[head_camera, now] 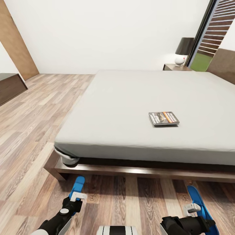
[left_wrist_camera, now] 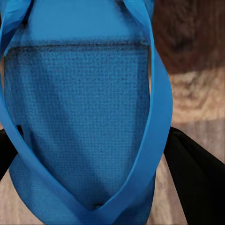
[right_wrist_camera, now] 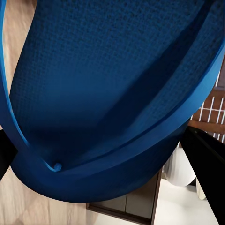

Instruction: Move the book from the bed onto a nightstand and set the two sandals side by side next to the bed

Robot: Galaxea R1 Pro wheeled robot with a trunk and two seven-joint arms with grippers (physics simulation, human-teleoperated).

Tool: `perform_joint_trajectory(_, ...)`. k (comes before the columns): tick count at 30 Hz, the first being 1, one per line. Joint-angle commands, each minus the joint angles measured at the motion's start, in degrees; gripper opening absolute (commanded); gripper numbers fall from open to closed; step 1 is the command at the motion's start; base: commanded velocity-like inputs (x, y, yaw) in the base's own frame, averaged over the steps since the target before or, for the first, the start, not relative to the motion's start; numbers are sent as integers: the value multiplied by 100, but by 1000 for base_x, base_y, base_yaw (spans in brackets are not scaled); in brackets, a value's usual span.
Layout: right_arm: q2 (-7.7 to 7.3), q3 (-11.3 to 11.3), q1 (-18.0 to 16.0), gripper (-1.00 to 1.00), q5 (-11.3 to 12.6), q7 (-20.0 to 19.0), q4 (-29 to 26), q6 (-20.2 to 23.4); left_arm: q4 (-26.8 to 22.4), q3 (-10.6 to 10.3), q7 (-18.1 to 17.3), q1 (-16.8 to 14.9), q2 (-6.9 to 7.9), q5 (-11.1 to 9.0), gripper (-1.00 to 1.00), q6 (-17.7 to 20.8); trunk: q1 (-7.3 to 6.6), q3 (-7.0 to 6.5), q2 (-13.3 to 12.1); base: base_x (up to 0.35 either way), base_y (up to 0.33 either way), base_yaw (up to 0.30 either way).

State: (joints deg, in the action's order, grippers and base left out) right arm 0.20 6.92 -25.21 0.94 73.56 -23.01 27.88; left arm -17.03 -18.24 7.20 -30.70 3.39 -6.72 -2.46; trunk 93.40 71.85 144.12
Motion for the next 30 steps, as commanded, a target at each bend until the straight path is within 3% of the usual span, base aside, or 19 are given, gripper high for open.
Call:
perform_joint_trajectory(1, -3, 20, -2, -100, 9, 27, -2, 60, -2, -30, 36, -6, 4, -41, -100, -18, 0, 3, 1, 83, 52, 0)
perform_joint_trajectory(16, -10, 20, -2, -100, 8, 27, -2, 60, -2, -31, 36, -6, 4, -41, -100, -18, 0, 3, 1, 15, 9, 0)
perform_joint_trajectory(30, -20, 26, -2, -100, 11, 27, 1, 39, -11, -28, 36, -6, 6, -48, -100, -25, 26, 225, 15, 0, 0, 0)
